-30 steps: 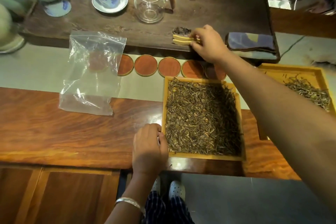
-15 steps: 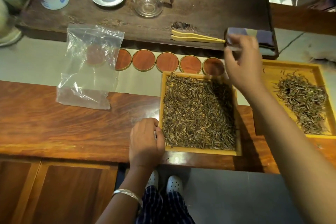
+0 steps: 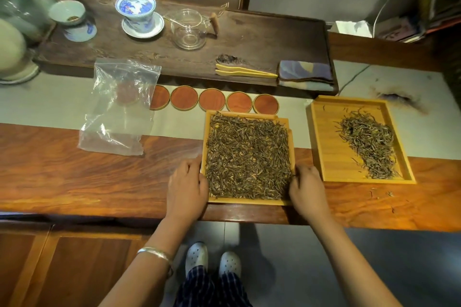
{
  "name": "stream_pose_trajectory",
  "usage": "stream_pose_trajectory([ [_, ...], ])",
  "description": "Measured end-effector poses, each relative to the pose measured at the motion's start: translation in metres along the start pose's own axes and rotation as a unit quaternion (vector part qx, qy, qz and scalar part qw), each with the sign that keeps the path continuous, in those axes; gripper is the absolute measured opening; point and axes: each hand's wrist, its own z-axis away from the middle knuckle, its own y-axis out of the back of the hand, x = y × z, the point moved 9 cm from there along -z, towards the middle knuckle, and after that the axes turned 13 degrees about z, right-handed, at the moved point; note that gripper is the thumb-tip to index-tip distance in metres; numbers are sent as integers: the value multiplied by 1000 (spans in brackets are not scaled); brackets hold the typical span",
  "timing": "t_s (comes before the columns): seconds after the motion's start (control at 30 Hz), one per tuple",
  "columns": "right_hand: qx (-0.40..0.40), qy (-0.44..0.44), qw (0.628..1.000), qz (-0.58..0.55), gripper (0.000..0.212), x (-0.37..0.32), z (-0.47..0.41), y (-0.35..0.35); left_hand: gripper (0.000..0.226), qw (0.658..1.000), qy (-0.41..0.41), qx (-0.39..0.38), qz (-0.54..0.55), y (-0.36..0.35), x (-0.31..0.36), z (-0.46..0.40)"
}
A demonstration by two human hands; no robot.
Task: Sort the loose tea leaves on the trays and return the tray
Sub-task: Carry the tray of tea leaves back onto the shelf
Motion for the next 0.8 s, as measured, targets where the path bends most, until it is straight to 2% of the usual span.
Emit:
stream_pose_trajectory([
  [0.17,14,-31,997,-71,24,9,-6,-1,35,995,55,-19,80,-5,-3,-7],
  [0.33,-11,-59,974,-218,21,23,-7,-3,40,988,24,-37,150,1,5,-7],
  [0.43,-15,-71,964,-254,19,29,-9,-1,37,970,30,-56,233,5,9,-6],
  [0.5,-28,-101,946,-307,21,36,-10,-2,32,964,28,-68,254,6,10,-5],
  [0.6,-65,-158,890,-422,33,41,-9,-8,32,956,39,-67,283,6,6,-2],
  [0.8,-68,-158,876,-450,28,18,-13,-4,40,929,43,-56,363,19,13,1],
])
